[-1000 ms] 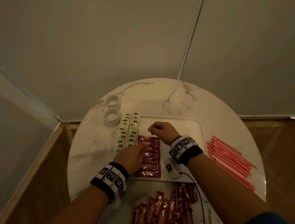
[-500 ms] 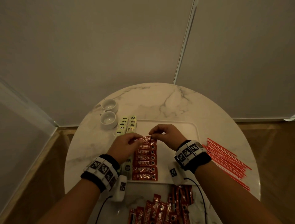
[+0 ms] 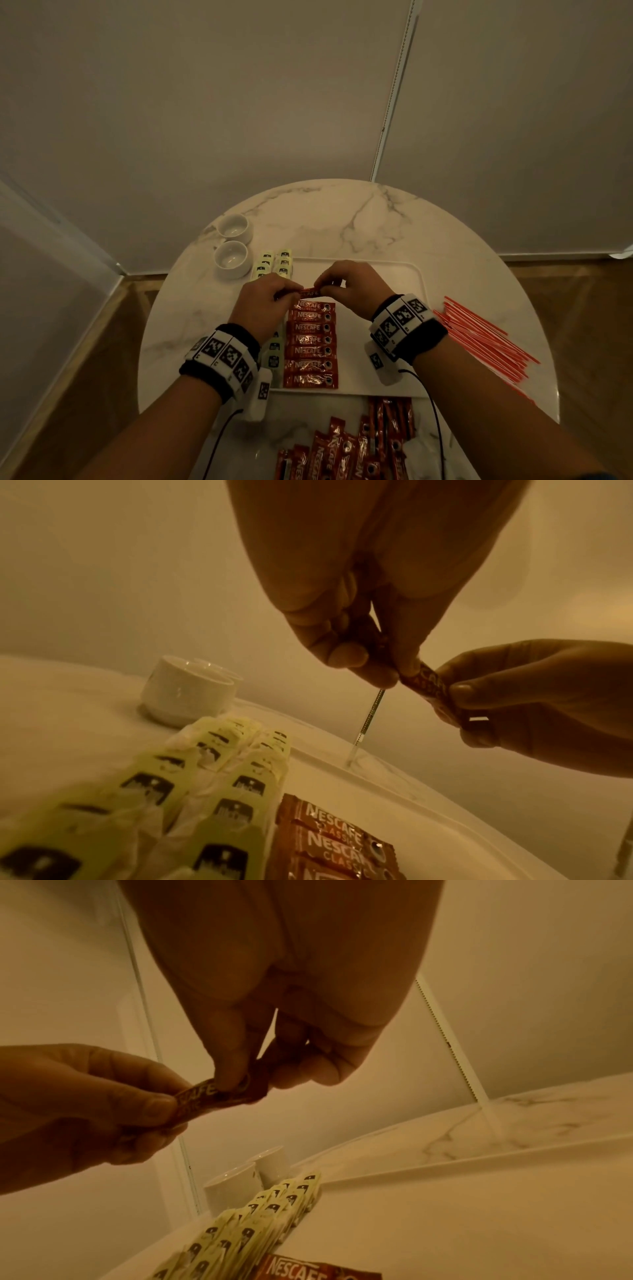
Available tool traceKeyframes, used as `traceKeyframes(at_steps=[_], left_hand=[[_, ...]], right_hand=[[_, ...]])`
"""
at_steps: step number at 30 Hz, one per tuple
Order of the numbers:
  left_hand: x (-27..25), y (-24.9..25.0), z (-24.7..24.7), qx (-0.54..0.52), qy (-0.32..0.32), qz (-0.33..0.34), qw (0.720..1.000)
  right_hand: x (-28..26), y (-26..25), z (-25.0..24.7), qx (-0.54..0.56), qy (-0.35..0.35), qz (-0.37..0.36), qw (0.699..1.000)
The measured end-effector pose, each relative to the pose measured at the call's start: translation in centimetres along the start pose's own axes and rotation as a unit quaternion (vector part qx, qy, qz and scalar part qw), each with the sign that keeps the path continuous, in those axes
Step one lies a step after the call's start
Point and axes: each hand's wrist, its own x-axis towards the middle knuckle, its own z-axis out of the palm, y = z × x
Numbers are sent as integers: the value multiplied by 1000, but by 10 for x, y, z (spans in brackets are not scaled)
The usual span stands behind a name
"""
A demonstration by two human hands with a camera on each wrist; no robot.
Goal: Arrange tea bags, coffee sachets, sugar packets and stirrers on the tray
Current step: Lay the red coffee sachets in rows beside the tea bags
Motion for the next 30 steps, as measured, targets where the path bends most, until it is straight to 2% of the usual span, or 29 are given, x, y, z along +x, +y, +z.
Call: traceKeyframes(at_steps=[4,7,10,14,20,30], left_hand=[[2,-4,5,-33,-4,-54,998],[0,-6,8,-5,-11,-73,997],[0,-10,9,30,-16,-98,995],[-5,-11,12,95,-37,-141,985],[-28,-4,37,203,-113,-92,968],[-36,-5,51,329,-193,-85,921]], right_hand=[[6,4,2,-5,-19,20,1000],[14,13,5,37,-19,67,997],[25,31,12,117,9,134,984],[37,52,26,101,20,185,977],[49,67,44,63,6,218,974],[56,70,54,31,-23,210,977]])
